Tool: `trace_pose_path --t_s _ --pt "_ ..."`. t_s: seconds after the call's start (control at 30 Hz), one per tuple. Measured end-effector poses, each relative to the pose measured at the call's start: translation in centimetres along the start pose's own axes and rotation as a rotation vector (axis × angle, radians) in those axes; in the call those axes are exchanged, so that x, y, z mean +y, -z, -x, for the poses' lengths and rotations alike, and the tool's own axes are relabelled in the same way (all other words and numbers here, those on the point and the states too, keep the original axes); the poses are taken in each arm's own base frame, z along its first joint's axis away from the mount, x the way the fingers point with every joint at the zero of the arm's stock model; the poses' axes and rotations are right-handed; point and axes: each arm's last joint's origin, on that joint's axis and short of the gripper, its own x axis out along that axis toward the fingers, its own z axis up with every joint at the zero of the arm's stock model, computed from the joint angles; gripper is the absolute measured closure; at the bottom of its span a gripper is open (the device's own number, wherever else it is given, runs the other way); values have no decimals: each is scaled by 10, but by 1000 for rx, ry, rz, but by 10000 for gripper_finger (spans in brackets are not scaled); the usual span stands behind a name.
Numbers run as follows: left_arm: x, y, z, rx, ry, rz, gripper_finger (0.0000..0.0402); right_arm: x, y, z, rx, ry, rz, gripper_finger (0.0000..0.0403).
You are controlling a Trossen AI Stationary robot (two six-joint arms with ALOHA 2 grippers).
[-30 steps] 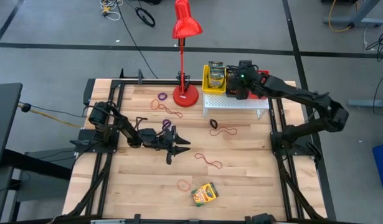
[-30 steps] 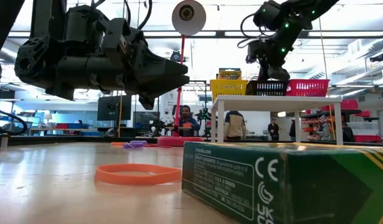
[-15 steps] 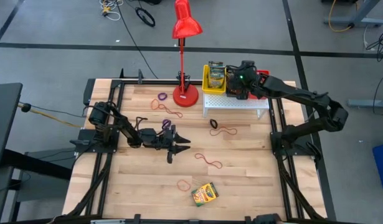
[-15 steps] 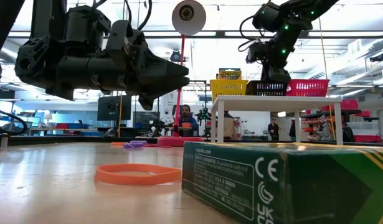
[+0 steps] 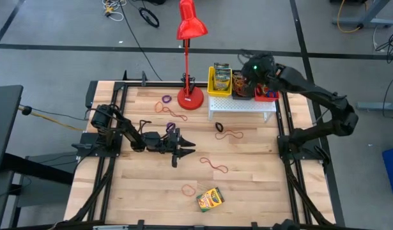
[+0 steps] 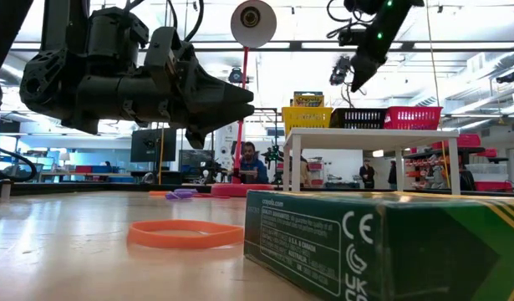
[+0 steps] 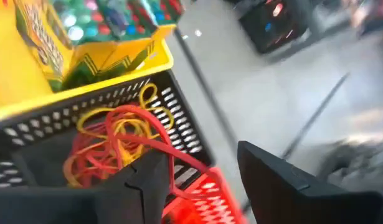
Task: Pick & Place Office Desk Supplies
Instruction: Put the red rubber band into the black bin on the shelf
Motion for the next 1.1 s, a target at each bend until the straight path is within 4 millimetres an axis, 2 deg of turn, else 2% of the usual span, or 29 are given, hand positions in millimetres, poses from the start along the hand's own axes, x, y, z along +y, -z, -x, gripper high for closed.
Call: trace_pose_path --t_s 0.13,0.23,0.43,0.53,0.8,0.97,1.1 --pt "0 0 0 0 0 0 263 -10 3 0 6 -79 -201 210" --pt "0 0 0 0 0 0 263 -13 6 -8 41 -134 -293 210" --pt "0 0 0 0 0 32 263 -11 8 -33 128 -152 -328 207" --pt "0 0 0 1 2 47 263 -9 7 -39 143 -155 -341 189" --pt "0 0 0 1 2 52 263 -9 9 -38 157 -158 -336 126" --pt "0 0 0 1 2 52 263 -9 10 -37 174 -174 -336 123" --pt "0 0 0 1 1 52 263 -19 7 -28 165 -280 -422 127"
